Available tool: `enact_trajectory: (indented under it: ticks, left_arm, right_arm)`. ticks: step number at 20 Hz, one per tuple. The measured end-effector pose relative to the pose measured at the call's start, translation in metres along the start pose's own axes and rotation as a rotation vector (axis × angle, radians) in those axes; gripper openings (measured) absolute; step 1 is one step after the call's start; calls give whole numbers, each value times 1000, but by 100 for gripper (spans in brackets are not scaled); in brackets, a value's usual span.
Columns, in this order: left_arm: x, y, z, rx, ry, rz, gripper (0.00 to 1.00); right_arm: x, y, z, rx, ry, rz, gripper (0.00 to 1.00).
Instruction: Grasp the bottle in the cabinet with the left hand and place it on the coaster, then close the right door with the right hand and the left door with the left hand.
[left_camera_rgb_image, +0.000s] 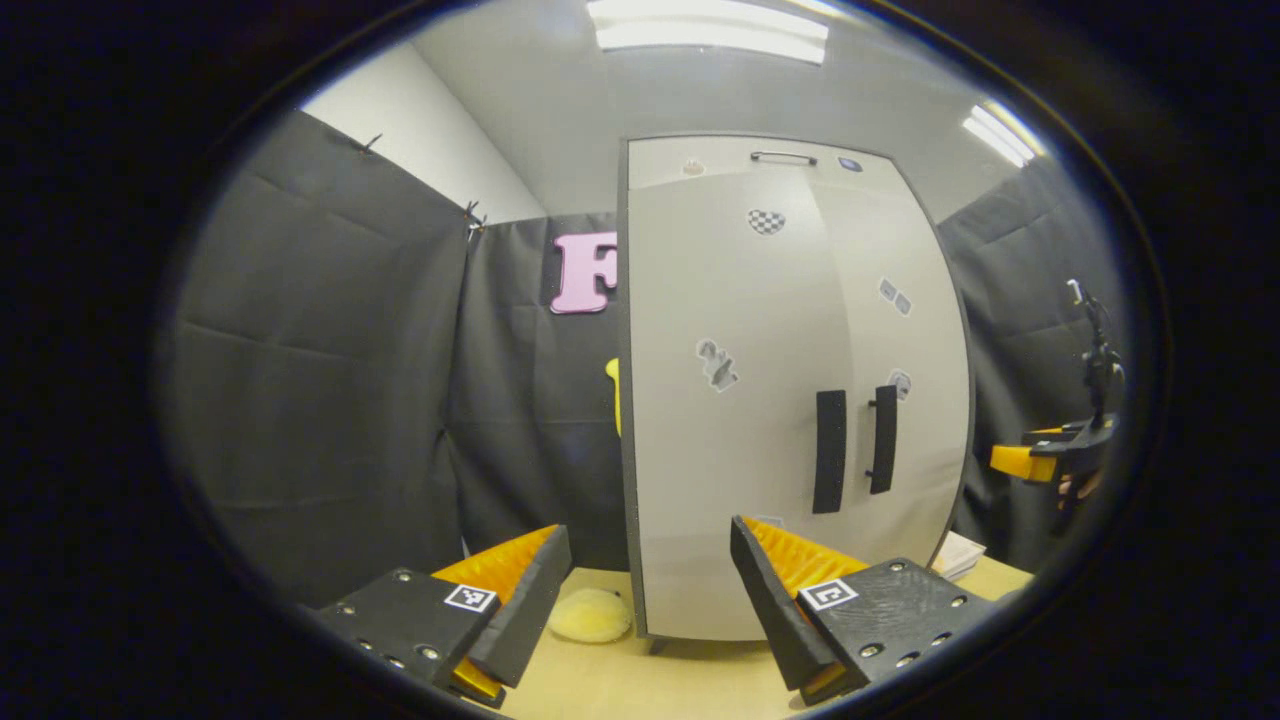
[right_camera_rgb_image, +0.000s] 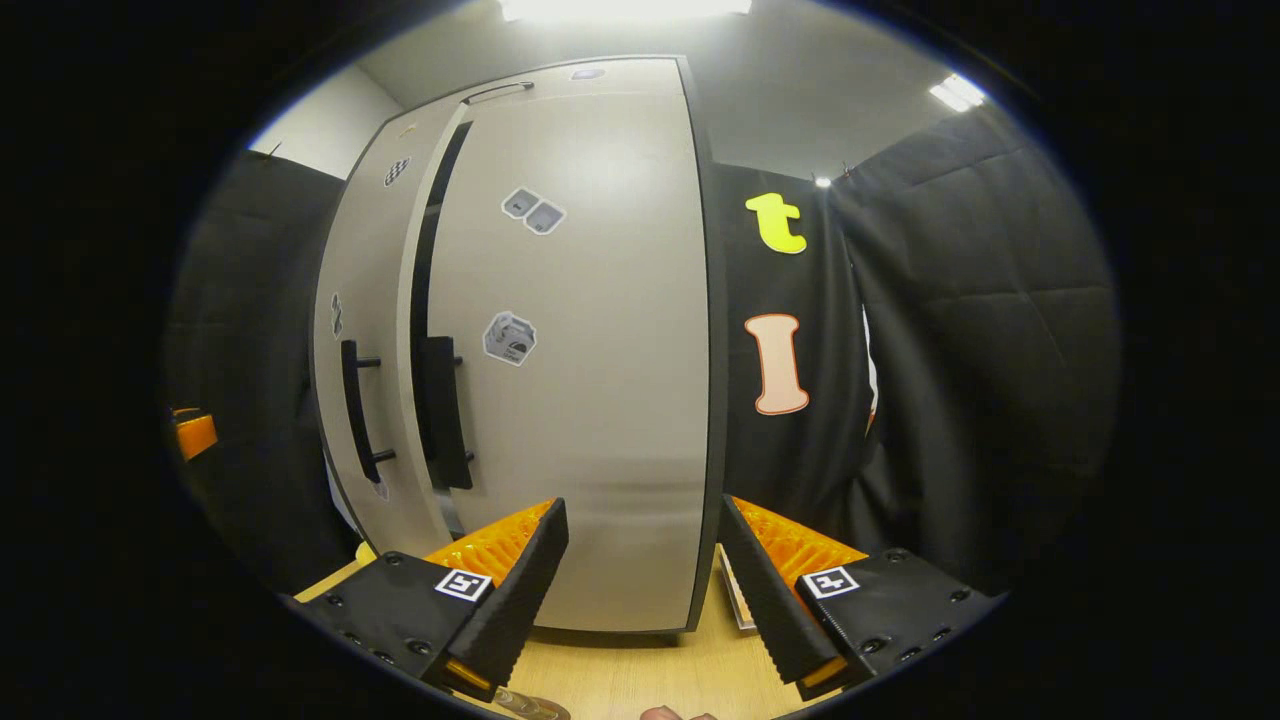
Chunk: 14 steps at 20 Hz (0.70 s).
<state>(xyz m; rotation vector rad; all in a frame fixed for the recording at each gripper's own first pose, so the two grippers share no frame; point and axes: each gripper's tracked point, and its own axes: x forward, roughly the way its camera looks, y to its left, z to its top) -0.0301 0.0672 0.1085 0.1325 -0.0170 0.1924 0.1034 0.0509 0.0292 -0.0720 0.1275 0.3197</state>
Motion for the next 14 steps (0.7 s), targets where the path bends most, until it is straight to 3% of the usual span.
enact_trajectory:
  ticks: [4,5,7,8,11,12,13,14]
  left_arm:
    - [-1,-1,-3,-6,14,-25,99]
    - [-1,-1,-6,-1,22,-34,87]
    - [1,2,-20,15,38,-53,87]
    - [3,2,-27,19,44,-65,93]
    - [5,1,-44,16,62,-120,94]
    - [7,1,-49,9,69,-140,100]
    - [9,-1,-53,-1,70,-159,100]
    - [12,-3,-57,-10,70,-182,100]
  right_arm:
    - [-2,10,-7,16,28,-21,97]
    - [-2,12,-9,13,33,-32,92]
    - [-4,17,-15,3,45,-51,97]
    - [-6,21,-20,0,57,-62,97]
    - [-13,30,-36,4,110,-94,97]
    - [-15,34,-40,6,126,-103,97]
    - [-18,35,-42,4,136,-118,97]
    - [-22,35,-44,-1,143,-135,92]
